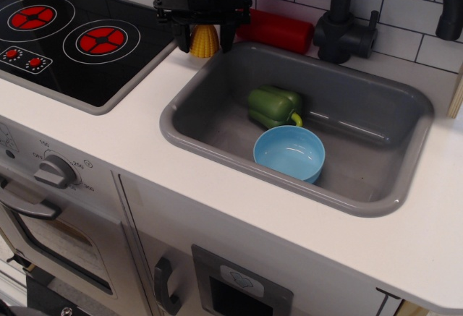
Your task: Put corn in bowl sink
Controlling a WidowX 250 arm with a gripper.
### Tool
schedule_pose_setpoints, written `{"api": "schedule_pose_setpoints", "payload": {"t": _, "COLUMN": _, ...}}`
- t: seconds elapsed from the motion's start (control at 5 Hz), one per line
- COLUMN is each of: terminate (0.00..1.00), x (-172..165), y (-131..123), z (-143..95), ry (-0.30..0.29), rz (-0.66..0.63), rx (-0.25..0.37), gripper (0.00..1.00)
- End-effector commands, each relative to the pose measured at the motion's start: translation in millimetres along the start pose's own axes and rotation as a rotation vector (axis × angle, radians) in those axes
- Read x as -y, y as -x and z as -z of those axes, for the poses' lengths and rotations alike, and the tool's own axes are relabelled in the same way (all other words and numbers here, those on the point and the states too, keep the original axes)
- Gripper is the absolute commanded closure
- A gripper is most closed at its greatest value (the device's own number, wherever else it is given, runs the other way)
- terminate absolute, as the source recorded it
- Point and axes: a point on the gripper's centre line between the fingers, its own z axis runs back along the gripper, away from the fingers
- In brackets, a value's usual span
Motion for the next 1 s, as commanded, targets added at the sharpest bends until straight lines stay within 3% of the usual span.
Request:
{"api": "schedule_pose_setpoints", "payload": {"t": 0.0, "terminate": 0.0, "x": -3.3, "y": -10.1, "z": -14.7, "ry": 0.014, "rz": -0.032, "rx": 0.058, "gripper": 1.0}}
{"api": "schedule_pose_setpoints", "payload": {"t": 0.4, "terminate": 0.0, "x": -4.7, "y": -1.6, "z": -41.4, "ry": 0.083, "rz": -0.027, "rx": 0.066, "gripper": 1.0}}
{"api": "schedule_pose_setpoints", "payload": {"t": 0.8, "terminate": 0.0, "x": 6.9, "y": 36.4, "z": -61.1, "ry": 0.137, "rz": 0.096, "rx": 0.02, "gripper": 1.0}}
